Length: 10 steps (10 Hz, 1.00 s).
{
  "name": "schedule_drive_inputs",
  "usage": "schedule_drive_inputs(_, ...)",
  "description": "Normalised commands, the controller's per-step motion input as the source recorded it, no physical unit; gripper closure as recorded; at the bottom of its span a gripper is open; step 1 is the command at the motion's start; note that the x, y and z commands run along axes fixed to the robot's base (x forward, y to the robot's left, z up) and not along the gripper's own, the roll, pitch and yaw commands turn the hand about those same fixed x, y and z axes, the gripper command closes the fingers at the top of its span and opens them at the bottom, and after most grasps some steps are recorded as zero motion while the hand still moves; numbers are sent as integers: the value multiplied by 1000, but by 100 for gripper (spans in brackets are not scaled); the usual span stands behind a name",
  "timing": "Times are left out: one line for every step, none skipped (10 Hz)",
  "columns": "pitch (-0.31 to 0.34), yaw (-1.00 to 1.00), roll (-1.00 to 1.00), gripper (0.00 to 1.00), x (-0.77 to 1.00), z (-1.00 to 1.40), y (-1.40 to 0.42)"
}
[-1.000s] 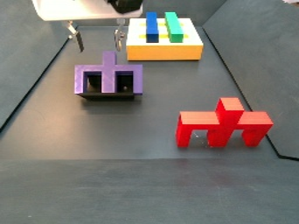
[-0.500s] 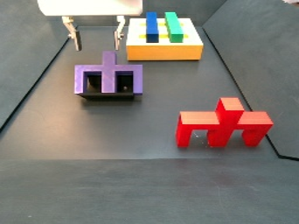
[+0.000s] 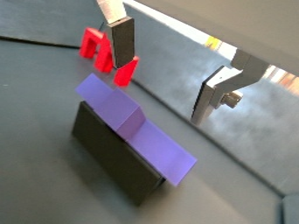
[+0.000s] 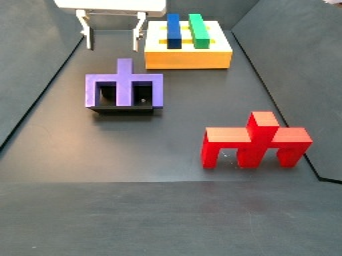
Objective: Pick up the purple object. Move up. Place the purple object on the fixture. Regrasp the purple object. Move to above the board. Insert the purple object.
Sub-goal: Regrasp the purple object.
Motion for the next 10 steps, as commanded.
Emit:
schedule_drive_inputs(-77, 34, 551, 0, -26, -57, 0)
schedule_drive_inputs(-80, 166, 263, 0, -3, -3, 0)
schedule_drive_inputs(0, 0, -11, 0, 0, 0, 26)
schedule_drive_inputs(0, 0, 0, 0, 0, -86, 0)
schedule_drive_inputs(-71, 109, 26, 0, -74, -257, -60)
schedule_drive_inputs(-29, 134, 194, 0, -149, -351, -129)
schedule_drive_inputs(-14, 137, 126, 0, -103, -357, -106)
schedule_drive_inputs(0, 183, 63, 0, 0, -289, -63)
schedule_drive_inputs(0, 166, 229, 0, 20, -249, -69)
schedule_drive_inputs(0, 143, 506, 0, 57, -217, -57)
